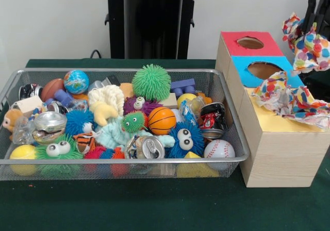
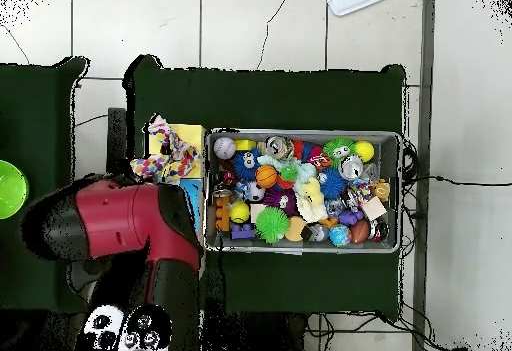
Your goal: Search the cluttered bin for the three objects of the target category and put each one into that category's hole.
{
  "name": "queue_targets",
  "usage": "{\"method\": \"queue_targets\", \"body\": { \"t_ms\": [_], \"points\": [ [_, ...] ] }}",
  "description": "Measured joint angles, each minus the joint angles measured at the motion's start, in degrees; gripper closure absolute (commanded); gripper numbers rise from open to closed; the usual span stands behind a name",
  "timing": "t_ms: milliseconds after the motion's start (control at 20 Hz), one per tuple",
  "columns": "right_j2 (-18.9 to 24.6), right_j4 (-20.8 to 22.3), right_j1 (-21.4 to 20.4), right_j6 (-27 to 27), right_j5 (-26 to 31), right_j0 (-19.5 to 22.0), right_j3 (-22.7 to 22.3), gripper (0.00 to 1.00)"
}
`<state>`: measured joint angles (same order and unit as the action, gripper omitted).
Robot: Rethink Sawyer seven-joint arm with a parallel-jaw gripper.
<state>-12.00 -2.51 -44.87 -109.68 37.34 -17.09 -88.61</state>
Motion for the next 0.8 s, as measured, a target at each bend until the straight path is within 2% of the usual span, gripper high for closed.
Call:
{"method": "queue_targets", "body": {
  "t_ms": [400, 800],
  "points": [
    [0.0, -0.2, 1.5, 0.0, -3.1, 0.0, -0.8, 1.0],
    [0.0, -0.2, 3.0, 0.0, -10.1, 0.1, -3.4, 1.0]
  ]
}}
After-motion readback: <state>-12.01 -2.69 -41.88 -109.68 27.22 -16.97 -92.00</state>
